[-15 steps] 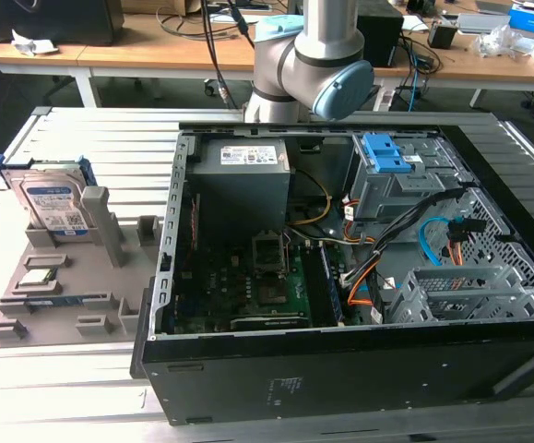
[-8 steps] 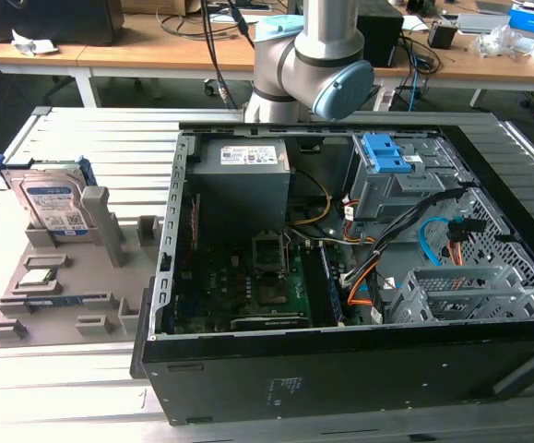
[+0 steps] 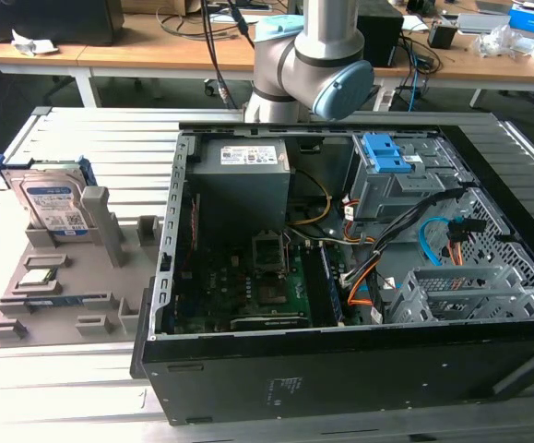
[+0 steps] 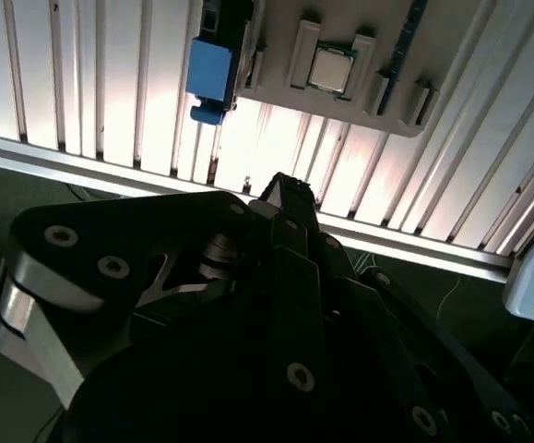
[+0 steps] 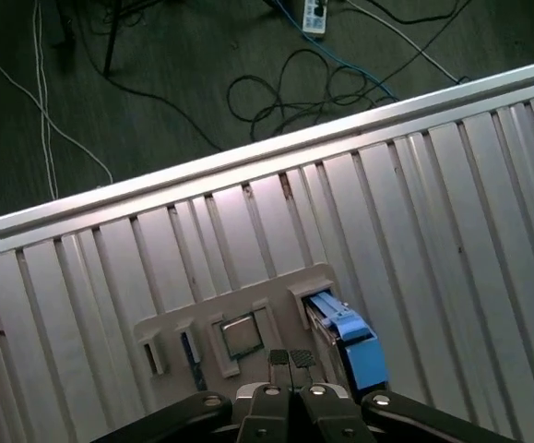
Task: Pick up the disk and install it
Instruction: 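Pick up the disk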
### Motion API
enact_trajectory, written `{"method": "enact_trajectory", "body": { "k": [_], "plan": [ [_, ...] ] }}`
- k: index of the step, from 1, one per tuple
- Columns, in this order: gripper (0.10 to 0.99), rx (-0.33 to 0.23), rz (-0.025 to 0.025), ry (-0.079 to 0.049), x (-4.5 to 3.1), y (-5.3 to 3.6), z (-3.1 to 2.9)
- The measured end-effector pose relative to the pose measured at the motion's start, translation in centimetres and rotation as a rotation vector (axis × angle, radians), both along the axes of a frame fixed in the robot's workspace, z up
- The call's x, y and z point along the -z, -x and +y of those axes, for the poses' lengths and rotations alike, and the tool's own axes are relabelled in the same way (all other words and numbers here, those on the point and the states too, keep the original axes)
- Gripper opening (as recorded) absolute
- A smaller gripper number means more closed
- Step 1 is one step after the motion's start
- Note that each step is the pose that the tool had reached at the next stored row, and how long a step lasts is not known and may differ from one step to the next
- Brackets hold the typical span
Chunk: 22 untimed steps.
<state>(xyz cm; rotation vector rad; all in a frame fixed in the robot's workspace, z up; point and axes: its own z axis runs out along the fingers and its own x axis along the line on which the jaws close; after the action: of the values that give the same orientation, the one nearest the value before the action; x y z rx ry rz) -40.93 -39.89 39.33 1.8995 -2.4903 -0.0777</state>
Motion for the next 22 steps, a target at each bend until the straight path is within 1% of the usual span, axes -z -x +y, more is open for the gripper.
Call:
{"method": "enact_trajectory", "body": {
  "k": [4, 7, 18, 22],
  "plan": [
    [0.106, -0.064, 0.0, 0.0, 0.0, 0.0, 0.0],
    [0.106, -0.092, 0.0, 0.0, 0.0, 0.0, 0.0],
    [0.106, -0.173, 0.0, 0.0, 0.0, 0.0, 0.0],
    [0.106, -0.194, -0.0001, 0.0, 0.0, 0.0, 0.0]
  ]
}}
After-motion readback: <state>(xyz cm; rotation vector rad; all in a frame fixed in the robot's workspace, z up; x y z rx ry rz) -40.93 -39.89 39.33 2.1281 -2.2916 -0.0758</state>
